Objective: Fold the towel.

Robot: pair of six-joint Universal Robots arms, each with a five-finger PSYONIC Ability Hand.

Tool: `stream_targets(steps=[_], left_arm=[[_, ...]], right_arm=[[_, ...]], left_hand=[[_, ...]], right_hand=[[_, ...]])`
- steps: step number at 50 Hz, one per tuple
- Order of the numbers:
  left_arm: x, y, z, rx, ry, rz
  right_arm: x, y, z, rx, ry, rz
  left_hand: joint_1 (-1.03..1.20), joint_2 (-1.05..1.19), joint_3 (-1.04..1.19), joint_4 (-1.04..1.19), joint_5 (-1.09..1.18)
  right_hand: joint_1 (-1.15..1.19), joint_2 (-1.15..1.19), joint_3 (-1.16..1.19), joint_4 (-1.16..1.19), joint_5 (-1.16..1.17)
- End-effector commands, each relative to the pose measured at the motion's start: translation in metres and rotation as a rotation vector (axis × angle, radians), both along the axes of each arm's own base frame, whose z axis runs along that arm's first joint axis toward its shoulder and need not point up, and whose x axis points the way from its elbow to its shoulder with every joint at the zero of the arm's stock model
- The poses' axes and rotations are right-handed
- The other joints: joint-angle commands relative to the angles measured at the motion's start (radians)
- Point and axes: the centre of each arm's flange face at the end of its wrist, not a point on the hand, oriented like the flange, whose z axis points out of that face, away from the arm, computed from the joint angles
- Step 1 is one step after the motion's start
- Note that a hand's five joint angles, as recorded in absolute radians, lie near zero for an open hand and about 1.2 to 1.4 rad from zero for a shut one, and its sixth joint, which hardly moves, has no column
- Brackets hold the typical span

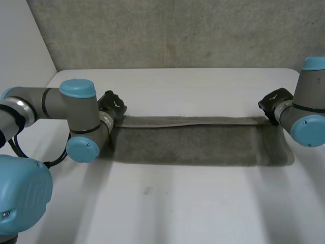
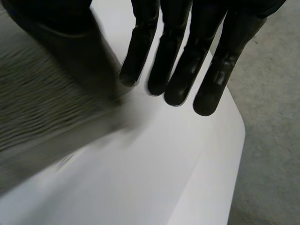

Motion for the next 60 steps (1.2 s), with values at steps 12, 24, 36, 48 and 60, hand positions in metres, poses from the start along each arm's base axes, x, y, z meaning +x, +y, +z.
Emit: stream_targets(steps=[12, 24, 36, 48, 60], left_arm=[[0.004, -0.001, 0.105, -0.155, 0.256, 0.086], [0.024, 0.043, 0.122, -0.023, 0.386, 0.069], [0.043, 0.084, 0.065, 0.192, 0.313, 0.043], [0.052, 0.077, 0.038, 0.165, 0.36, 0.076], [0.052, 0.076, 0.027, 0.177, 0.382, 0.084]], right_arm=[[-0.011, -0.005, 0.115, -0.337, -0.293, -0.133], [-0.009, 0.046, 0.126, -0.235, -0.348, -0.03], [-0.037, 0.101, 0.065, 0.044, -0.341, -0.019], [-0.065, 0.112, 0.015, 0.14, -0.393, -0.022], [-0.069, 0.1, -0.024, 0.129, -0.334, -0.002]], left_hand=[[-0.8, -0.787, -0.789, -0.786, -0.789], [-0.793, -0.78, -0.782, -0.779, -0.783], [-0.605, -0.592, -0.595, -0.592, -0.595], [-0.564, -0.551, -0.553, -0.55, -0.554], [-0.57, -0.557, -0.559, -0.556, -0.56]], right_hand=[[-0.758, -0.748, -0.759, -0.761, -0.753], [-0.758, -0.748, -0.759, -0.761, -0.753], [-0.758, -0.748, -0.759, -0.761, -0.753], [-0.663, -0.653, -0.664, -0.666, -0.658], [-0.446, -0.436, -0.447, -0.449, -0.441]])
